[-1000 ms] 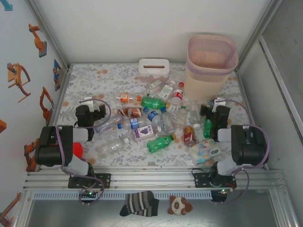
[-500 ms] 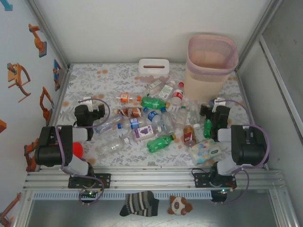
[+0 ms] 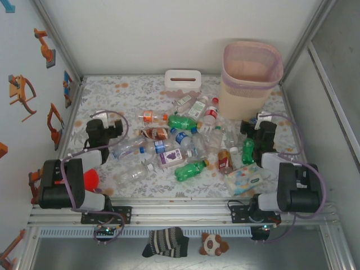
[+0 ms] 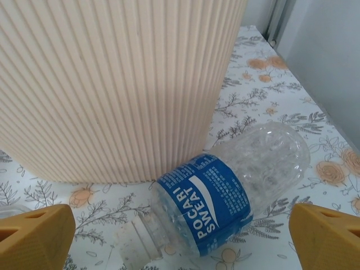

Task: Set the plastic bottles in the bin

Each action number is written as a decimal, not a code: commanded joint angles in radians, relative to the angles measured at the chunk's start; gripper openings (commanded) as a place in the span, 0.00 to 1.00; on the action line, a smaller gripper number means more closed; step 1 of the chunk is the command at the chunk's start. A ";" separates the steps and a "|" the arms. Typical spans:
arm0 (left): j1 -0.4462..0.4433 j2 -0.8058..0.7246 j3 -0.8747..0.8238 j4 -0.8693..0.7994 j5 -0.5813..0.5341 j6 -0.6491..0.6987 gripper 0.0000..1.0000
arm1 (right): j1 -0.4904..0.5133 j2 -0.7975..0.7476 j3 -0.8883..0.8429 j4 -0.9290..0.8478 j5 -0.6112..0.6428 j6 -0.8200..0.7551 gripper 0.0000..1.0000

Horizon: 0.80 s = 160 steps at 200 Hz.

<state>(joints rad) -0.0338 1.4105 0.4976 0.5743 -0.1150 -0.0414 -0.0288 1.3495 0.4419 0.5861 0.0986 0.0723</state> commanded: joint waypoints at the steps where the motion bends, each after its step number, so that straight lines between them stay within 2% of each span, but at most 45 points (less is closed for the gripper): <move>1: -0.012 -0.041 0.108 -0.255 -0.076 -0.079 0.96 | -0.003 -0.055 0.080 -0.215 0.028 0.034 0.94; 22: -0.017 -0.057 0.215 -0.496 -0.094 -0.169 0.96 | -0.003 -0.106 0.159 -0.438 0.045 0.087 0.93; 40: -0.017 -0.072 0.284 -0.642 -0.044 -0.213 0.96 | -0.003 -0.132 0.223 -0.615 0.043 0.154 0.92; 71: -0.015 -0.109 0.450 -0.936 0.014 -0.299 0.96 | -0.003 -0.125 0.344 -0.897 -0.056 0.225 0.90; 99: -0.016 -0.145 0.551 -1.071 0.110 -0.302 0.96 | -0.002 -0.100 0.419 -1.062 -0.118 0.236 0.89; 112: -0.017 -0.152 0.589 -1.138 0.116 -0.344 0.96 | -0.002 -0.087 0.435 -1.113 -0.116 0.246 0.88; 130: -0.022 -0.165 0.594 -1.134 0.227 -0.385 0.96 | -0.002 -0.055 0.451 -1.173 -0.108 0.259 0.87; 160: -0.049 -0.167 0.620 -1.165 0.327 -0.375 0.96 | 0.000 0.005 0.464 -1.243 -0.126 0.250 0.82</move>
<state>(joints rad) -0.0620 1.2503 1.0882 -0.4946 0.0803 -0.3904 -0.0284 1.3136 0.8738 -0.5190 -0.0074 0.3046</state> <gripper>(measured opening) 0.960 0.845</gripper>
